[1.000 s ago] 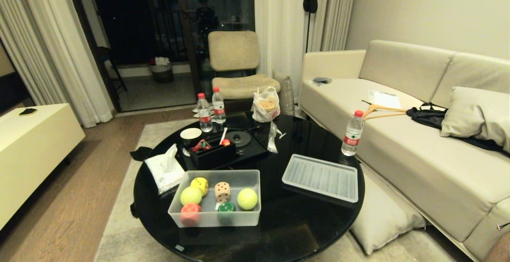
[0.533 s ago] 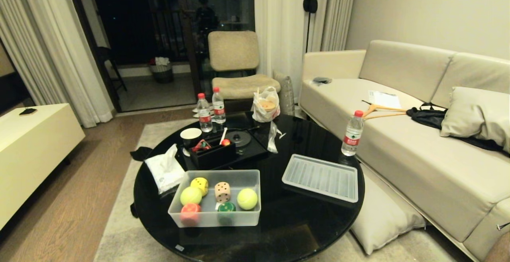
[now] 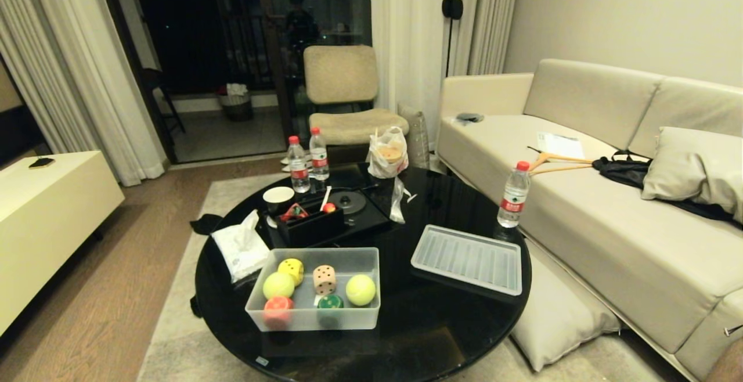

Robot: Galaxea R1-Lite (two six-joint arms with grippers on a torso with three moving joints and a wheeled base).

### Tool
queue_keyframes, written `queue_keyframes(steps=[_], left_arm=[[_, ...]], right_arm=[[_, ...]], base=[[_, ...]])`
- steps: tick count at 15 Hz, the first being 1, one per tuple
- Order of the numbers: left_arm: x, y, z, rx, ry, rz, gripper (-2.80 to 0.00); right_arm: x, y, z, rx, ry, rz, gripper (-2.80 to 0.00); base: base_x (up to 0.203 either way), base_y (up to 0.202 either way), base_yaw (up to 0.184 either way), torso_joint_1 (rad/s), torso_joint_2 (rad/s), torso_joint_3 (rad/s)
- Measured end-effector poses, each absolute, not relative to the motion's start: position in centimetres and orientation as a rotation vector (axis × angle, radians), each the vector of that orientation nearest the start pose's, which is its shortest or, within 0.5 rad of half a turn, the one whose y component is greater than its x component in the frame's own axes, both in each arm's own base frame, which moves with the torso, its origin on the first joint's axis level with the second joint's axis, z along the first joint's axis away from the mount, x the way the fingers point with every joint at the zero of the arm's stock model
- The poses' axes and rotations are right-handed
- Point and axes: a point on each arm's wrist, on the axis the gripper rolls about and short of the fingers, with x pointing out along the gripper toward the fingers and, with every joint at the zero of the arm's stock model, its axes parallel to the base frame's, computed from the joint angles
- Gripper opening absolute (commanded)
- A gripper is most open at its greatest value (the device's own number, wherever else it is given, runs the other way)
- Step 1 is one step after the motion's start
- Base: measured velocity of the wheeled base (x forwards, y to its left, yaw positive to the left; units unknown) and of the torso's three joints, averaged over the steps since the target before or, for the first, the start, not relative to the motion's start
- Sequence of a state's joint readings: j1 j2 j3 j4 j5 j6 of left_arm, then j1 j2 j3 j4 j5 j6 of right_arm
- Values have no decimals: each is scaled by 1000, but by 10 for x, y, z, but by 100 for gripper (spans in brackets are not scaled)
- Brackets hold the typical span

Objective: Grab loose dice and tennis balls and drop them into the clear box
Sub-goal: Pick up toys out of the box

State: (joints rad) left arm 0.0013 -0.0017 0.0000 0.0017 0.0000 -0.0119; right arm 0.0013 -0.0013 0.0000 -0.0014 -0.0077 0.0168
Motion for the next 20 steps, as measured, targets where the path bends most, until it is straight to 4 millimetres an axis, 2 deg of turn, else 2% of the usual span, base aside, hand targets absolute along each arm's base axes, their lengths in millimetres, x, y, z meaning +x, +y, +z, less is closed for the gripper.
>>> queue_keyframes(steps=[2,11,20], left_arm=[[-23,0,75,-12,0,1,-280],[-23,0,75,-12,0,1,-280],[-23,0,75,-10,0,0,-280]], right_arm=[[-23,0,76,17,-2,-7,-280],[-23,0,76,16,-3,-8,-280],[-23,0,76,18,-3,-7,-280]], base=[[20,15,72,0,2,2],[-5,-10,162,3,3,2],[0,0,0,0,0,0]])
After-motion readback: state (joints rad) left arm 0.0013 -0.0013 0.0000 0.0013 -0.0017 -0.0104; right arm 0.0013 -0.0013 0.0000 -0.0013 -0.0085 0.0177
